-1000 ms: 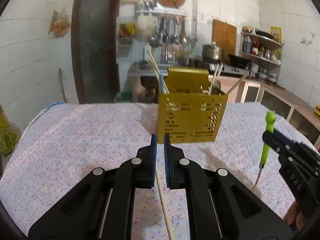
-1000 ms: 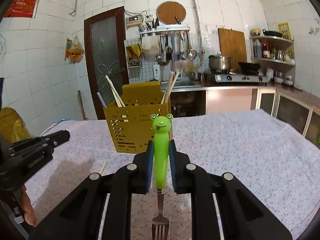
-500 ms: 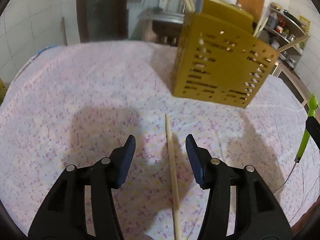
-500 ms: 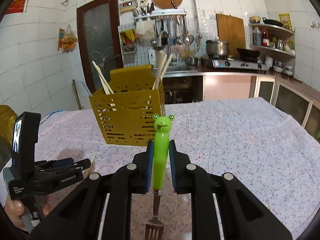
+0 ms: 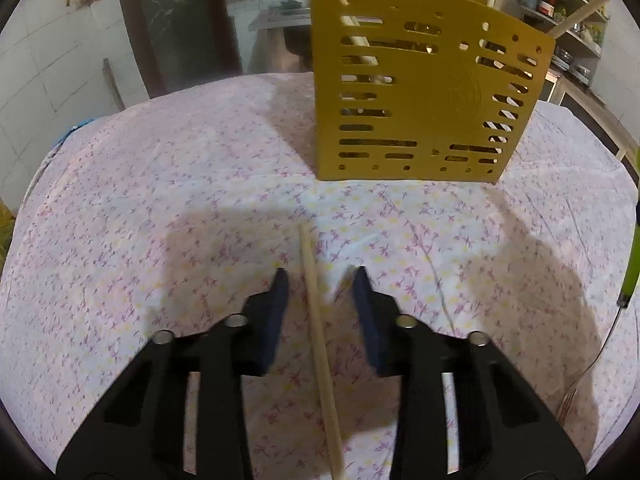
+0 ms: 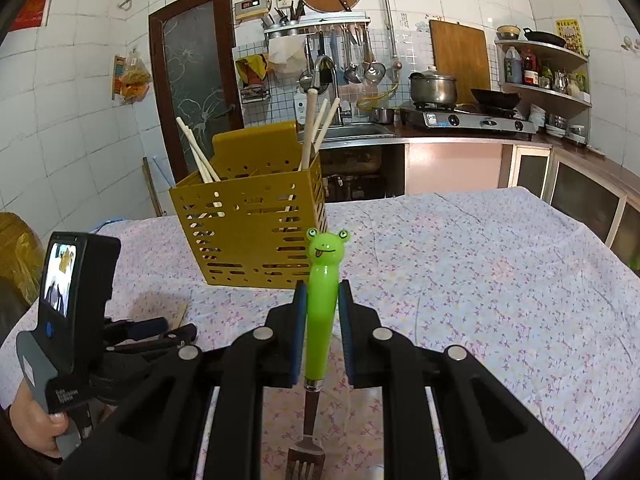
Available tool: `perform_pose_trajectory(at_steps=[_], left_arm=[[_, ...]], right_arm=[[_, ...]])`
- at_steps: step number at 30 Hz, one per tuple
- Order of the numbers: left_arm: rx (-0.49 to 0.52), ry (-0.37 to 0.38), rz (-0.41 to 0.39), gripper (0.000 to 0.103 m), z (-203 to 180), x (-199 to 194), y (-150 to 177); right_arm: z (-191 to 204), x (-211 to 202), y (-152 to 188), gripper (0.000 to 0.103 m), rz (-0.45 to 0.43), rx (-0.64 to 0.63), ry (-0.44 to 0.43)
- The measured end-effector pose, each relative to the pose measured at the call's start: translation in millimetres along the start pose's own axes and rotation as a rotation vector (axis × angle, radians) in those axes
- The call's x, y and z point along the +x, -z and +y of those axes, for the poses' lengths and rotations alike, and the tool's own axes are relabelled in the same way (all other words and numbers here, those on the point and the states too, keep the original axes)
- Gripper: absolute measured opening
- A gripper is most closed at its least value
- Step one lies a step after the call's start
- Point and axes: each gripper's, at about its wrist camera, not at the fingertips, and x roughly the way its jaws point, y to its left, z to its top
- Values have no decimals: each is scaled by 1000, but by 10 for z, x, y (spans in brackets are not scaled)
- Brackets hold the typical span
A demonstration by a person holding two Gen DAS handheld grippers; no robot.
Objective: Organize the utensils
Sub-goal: 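Lift the fork and chopstick and carry both over the yellow holder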
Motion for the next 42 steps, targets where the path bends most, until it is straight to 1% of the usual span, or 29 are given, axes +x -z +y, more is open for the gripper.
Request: perform_pose_trajectory(at_steps=[4,5,6,9,14,21,24,28,29,31,35,42], left_arm=[[10,9,0,16,-23,13,-24],[11,11,-4,9,-48,-11,-10],[12,14,-6,5,-43,-12,2],[-4,38,-23,5,4,-66,4],[-24,67,-93,5,61,-349,55],[-9,77,-289,5,108,-1025,203],[-21,99,-344,5,174,-1236,232],[-21,108,-459,5,244,-1592,273],[-24,111,-476,5,253,-1652,280],[-36,120,-505,5,269,-1745,277],[-42,122,-540,5,293,-1807,262],[-67,128,-571,5,283,-1848,124]], right_arm=[[-6,5,-2,16,-1,1,0],[-6,6,-2,16,0,2,0],[-15,5,-4,16,0,3,-1],[-37,20,-6,16,3,15,-4],[-12,-49,-10,16,-15,17,-11],[80,-226,19,16,-69,-17,8],[119,-310,19,16,-79,-22,8],[166,-460,22,16,-103,-37,16],[169,-501,16,16,-110,-42,19],[159,-564,5,16,-120,-40,20],[180,-655,-61,16,-142,-44,23],[235,-647,-208,16,-160,-59,14]])
